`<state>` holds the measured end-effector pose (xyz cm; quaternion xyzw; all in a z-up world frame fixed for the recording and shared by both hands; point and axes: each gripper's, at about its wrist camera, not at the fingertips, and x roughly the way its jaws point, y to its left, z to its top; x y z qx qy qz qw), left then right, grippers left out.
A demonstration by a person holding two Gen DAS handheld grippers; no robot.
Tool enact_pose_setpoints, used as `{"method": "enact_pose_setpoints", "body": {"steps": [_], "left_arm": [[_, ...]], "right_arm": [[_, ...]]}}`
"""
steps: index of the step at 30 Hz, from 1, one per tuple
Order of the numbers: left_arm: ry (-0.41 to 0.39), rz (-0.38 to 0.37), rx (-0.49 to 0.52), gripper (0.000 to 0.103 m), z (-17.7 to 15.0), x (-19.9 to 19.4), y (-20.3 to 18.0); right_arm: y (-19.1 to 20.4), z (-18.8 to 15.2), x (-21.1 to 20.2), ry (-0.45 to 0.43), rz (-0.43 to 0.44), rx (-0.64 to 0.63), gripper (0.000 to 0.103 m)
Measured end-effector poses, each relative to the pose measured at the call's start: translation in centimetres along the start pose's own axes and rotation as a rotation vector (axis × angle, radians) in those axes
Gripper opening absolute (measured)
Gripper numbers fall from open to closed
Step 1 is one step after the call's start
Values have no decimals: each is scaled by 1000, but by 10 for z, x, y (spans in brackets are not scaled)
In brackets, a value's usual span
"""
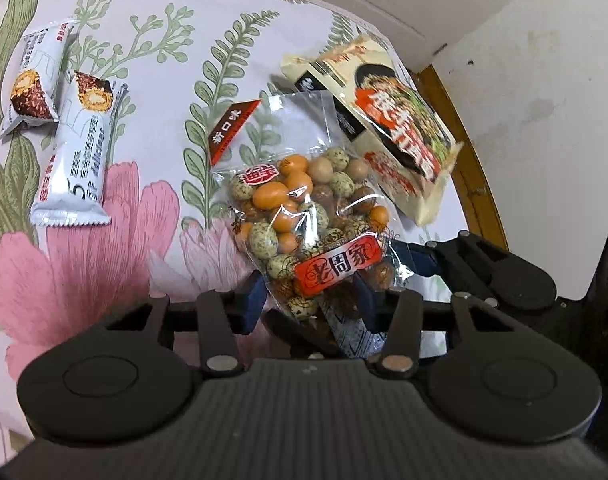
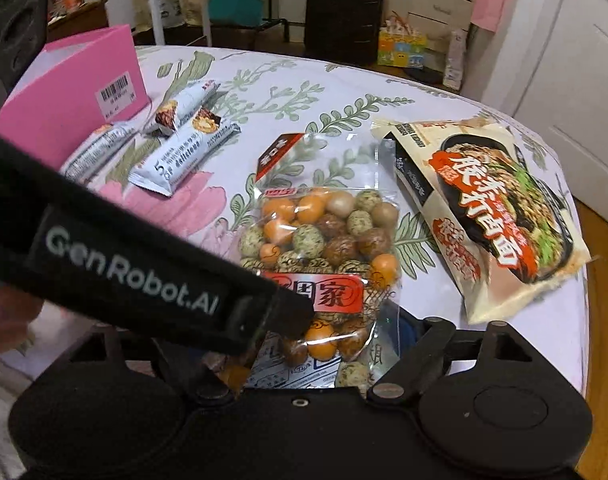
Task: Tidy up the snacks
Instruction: 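Carry the peanut bag over the pink box and open the left tool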
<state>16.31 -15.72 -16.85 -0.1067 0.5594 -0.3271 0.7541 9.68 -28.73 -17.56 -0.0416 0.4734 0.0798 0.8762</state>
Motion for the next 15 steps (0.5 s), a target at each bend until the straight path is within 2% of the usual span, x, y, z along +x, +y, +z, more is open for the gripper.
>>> {"method": "enact_pose_setpoints", "body": {"steps": [7, 15], "left_arm": [[29, 21, 24, 46, -12, -39, -6], [2, 110, 63, 46, -33, -94, -16]], "right_arm": [[22, -5, -32, -26, 23, 44, 86], [57, 7, -60, -36, 72, 51, 86]]}}
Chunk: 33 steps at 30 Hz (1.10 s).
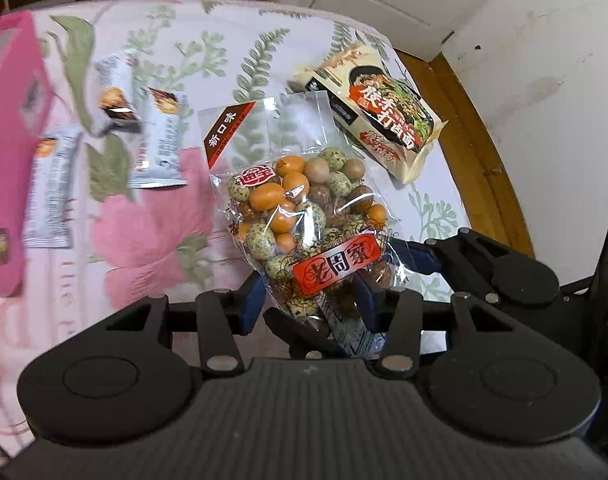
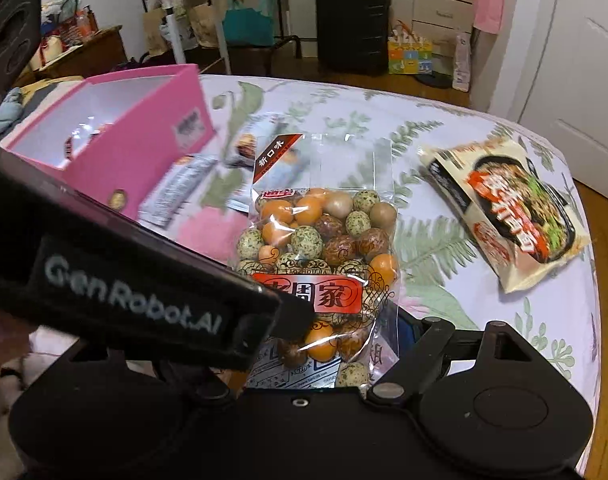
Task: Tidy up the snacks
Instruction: 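Carry the peanut bag over the pink box and open the left tool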
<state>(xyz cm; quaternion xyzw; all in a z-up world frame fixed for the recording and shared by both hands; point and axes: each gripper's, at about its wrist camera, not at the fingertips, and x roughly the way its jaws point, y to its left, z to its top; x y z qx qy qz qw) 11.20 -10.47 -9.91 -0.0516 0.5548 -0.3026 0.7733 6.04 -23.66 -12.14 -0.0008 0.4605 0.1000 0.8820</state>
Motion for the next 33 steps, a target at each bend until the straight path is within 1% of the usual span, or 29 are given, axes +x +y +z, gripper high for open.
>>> {"method": "enact_pose_setpoints", "body": {"steps": [5, 8, 10, 13, 15, 17, 20, 22, 24, 26, 31, 33], "left_arm": [[-27, 2, -24, 46, -10, -41, 12], [-56, 9, -50, 46, -15, -68, 24], [-91, 10, -90, 48, -20, -88, 36], [-147, 27, -130, 48, -22, -114, 57], [-175, 42, -150, 48, -20, -128, 71], [-203, 52, -191, 49, -18, -142, 91], [-234, 74, -251, 49, -12, -157, 123], [-251, 100, -274, 50, -7, -163, 144], [-252, 126, -280, 50, 0, -168, 164], [-239, 145, -294, 50, 7, -172, 188], [-200, 187, -370, 50, 26, -172, 246], [-173, 199, -391, 51, 32, -170, 266]], "right_arm": [[27, 12, -20, -11, 32, -68, 86], [47, 25, -28, -25, 56, -119, 86], [64, 35, -32, -42, 65, -178, 86], [90, 55, -33, -64, 74, -290, 86], [108, 71, -30, -70, 94, -359, 86], [126, 86, -26, -83, 116, -429, 86], [153, 110, -12, -101, 151, -553, 86], [170, 123, 0, -109, 181, -595, 86], [182, 136, 15, -120, 219, -617, 86], [194, 146, 31, -133, 253, -626, 86], [217, 169, 74, -142, 339, -616, 86], [217, 179, 86, -165, 425, -570, 85]]}}
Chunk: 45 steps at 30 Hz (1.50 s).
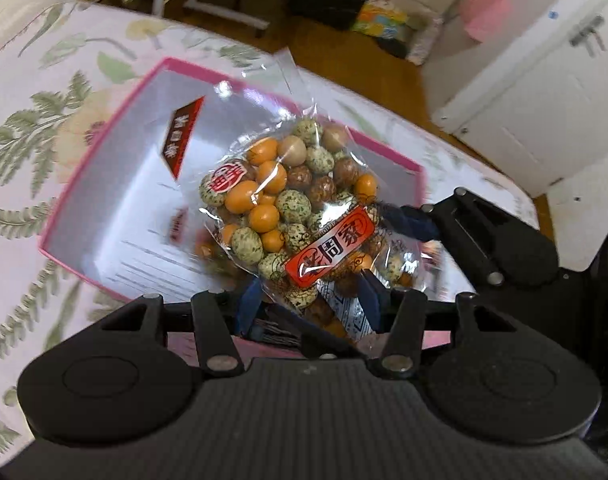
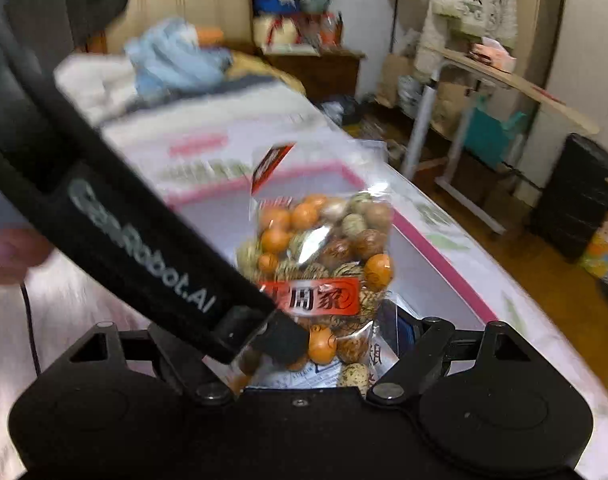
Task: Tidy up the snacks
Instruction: 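Carry the peanut bag over the pink box and open the left tool, then grasp a white wafer bar from the bed with the left tool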
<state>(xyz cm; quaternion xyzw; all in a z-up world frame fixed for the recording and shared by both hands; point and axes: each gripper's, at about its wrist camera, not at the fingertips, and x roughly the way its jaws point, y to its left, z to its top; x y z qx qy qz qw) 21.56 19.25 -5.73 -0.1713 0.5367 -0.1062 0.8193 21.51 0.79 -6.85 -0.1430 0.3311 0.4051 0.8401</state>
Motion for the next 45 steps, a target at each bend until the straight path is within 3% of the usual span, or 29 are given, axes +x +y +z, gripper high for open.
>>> {"method": "enact_pose_setpoints", "body": {"steps": [5, 11, 14, 18, 22, 25, 34, 38, 45], "left_arm": [[53, -40, -70, 51, 15, 12, 38], [58, 43, -112, 55, 11, 21, 48], [1, 101, -55, 59, 4, 13, 39], [-8, 68, -43, 61, -1, 3, 36], [-33, 46, 15, 60, -6, -7, 24], [-53, 25, 83, 59, -14, -13, 6], [-63, -81, 267, 53, -35, -17, -66], [-61, -94, 350, 49, -48, -7, -102], [-58, -95, 468, 45, -72, 25, -161]], "right_arm": [[-8, 10, 30, 12, 68, 13, 80], [1, 13, 51, 42, 95, -62, 79], [11, 16, 46, 32, 60, -140, 80], [17, 14, 20, 6, 15, -150, 81], [19, -4, -16, 8, -95, -124, 82], [12, -21, -51, 2, -161, -46, 82], [-41, -84, -150, -42, -276, 346, 81], [-54, -113, -165, -53, -333, 414, 78], [-90, -158, -147, -35, -306, 631, 55]]}}
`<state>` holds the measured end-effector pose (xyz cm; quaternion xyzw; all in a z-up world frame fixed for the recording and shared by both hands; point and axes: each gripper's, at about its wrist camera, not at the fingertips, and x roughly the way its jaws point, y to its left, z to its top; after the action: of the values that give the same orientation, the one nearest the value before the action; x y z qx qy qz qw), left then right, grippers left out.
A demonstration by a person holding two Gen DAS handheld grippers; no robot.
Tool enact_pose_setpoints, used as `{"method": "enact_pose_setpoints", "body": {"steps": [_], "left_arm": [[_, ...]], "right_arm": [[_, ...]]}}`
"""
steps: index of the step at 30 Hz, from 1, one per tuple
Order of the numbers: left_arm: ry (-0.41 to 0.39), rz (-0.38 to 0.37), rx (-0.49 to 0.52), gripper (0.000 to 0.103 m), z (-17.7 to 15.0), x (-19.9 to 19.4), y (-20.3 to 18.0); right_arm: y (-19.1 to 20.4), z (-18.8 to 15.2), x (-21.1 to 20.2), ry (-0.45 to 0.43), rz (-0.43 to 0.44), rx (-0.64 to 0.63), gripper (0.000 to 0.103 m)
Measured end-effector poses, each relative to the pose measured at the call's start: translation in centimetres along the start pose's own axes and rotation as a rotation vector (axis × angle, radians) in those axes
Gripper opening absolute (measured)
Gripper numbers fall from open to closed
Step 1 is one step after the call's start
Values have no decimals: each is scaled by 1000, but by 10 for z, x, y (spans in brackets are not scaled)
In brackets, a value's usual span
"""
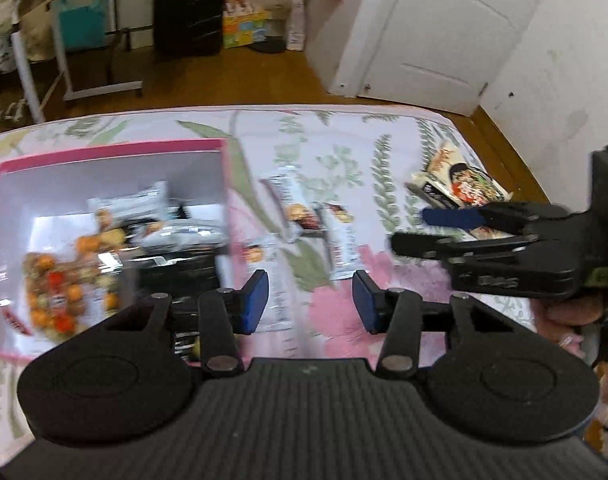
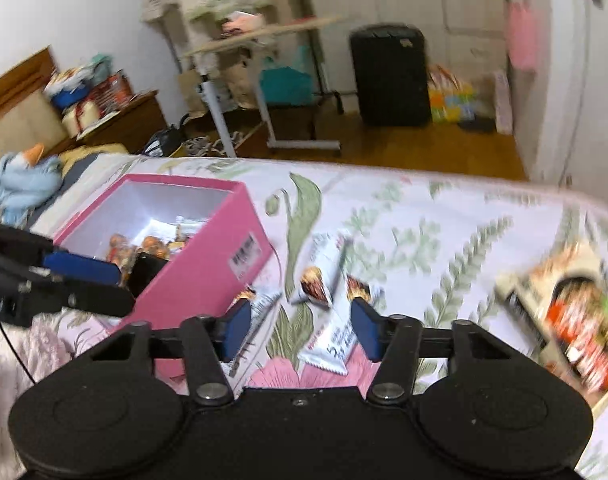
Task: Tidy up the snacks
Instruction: 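Grasp a white wafer bar from the bed with the left tool, then carry the wafer bar into the pink box and open the left tool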
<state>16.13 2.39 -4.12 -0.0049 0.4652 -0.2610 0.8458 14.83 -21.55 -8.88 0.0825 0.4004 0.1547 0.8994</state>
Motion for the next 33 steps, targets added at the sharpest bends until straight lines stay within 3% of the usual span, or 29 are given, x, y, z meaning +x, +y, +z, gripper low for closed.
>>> {"method": "enact_pose_setpoints", "body": {"steps": [5, 11, 16, 18, 23, 25, 28, 33], "left_arm": [[-28, 25, -28, 45, 19, 48, -20], [40, 141, -22, 45, 46, 132, -28], [61, 282, -52, 45, 54, 183, -23], [60, 301, -57, 45, 54, 193, -22], [70, 264, -94, 44, 50, 207, -15], [68, 272, -73, 36, 48, 205, -16], [87, 255, -63, 32, 46, 202, -18], [106, 181, -82, 32, 38, 184, -21]], "right_arm": [[-25, -19, 39, 31, -8, 93, 55], [-41, -36, 79, 4, 10, 205, 55], [-40, -38, 102, 0, 9, 230, 55], [-35, -36, 105, 11, -37, 204, 40], [-41, -39, 94, 2, -70, 212, 33], [-47, -42, 87, 0, -59, 234, 33], [-50, -46, 78, -4, -64, 249, 33], [-53, -51, 63, -10, -48, 289, 32]]}}
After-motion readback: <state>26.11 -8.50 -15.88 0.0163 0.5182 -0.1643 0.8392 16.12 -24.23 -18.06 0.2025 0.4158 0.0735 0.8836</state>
